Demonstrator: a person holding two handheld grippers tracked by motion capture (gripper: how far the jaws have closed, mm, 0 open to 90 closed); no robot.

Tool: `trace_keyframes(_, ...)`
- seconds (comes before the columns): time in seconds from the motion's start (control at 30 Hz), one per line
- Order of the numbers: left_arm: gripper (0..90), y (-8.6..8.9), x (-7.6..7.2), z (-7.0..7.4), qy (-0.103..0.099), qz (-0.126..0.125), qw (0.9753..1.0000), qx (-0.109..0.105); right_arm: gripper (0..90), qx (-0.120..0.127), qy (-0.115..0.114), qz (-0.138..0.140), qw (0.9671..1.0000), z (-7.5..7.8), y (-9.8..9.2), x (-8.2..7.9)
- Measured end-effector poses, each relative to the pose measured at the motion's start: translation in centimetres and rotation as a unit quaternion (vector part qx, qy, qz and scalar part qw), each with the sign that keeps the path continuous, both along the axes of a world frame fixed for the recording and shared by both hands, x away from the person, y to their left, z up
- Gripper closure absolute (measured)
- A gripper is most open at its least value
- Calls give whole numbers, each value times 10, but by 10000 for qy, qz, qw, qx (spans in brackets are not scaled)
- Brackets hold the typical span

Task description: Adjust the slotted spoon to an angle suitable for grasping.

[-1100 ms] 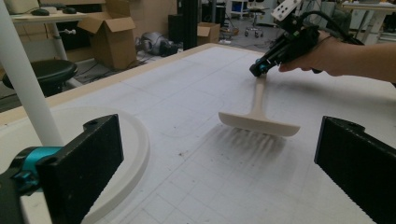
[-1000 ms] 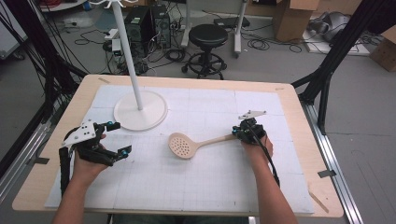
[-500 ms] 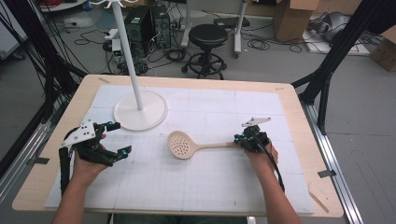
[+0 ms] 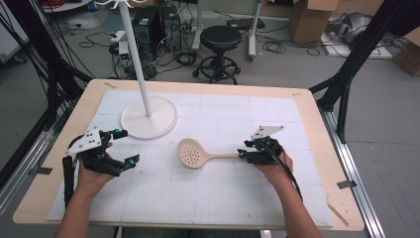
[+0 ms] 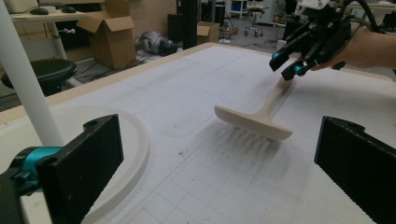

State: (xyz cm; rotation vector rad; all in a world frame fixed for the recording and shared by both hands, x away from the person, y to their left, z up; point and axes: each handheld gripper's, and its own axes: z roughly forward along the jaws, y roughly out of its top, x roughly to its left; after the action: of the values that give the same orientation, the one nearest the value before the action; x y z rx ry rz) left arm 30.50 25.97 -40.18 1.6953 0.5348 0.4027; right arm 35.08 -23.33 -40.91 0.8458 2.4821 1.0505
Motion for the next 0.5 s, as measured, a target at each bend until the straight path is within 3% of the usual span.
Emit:
trace_keyframes(0.07, 17, 0, 0, 0, -5, -8, 10000, -23, 471, -99, -50, 228, 9997, 4, 6, 0)
trace_keyframes(0.27, 17, 1, -1, 1, -7, 10, 10000, -13, 450, -346, -23, 502, 9981, 5, 19, 1)
trace_keyframes(0.3, 17, 1, -1, 1, -8, 2, 10000, -15, 444, -494, 91, 582, 9970, 0, 22, 2)
trace_keyframes(0.33, 17, 1, -1, 1, -8, 2, 10000, -15, 444, -494, 91, 582, 9970, 0, 22, 2)
trace_keyframes(0.4, 17, 1, -1, 1, -9, 12, 10000, -9, 445, -801, 192, 618, 9947, -6, 25, 4)
trace_keyframes(0.43, 17, 1, -1, 1, -8, 10, 10000, -20, 467, -984, 371, 635, 9924, -13, 26, 7)
trace_keyframes(0.5, 17, 2, 0, 1, -13, 15, 10000, -33, 524, -1084, 484, 649, 9908, -17, 27, 9)
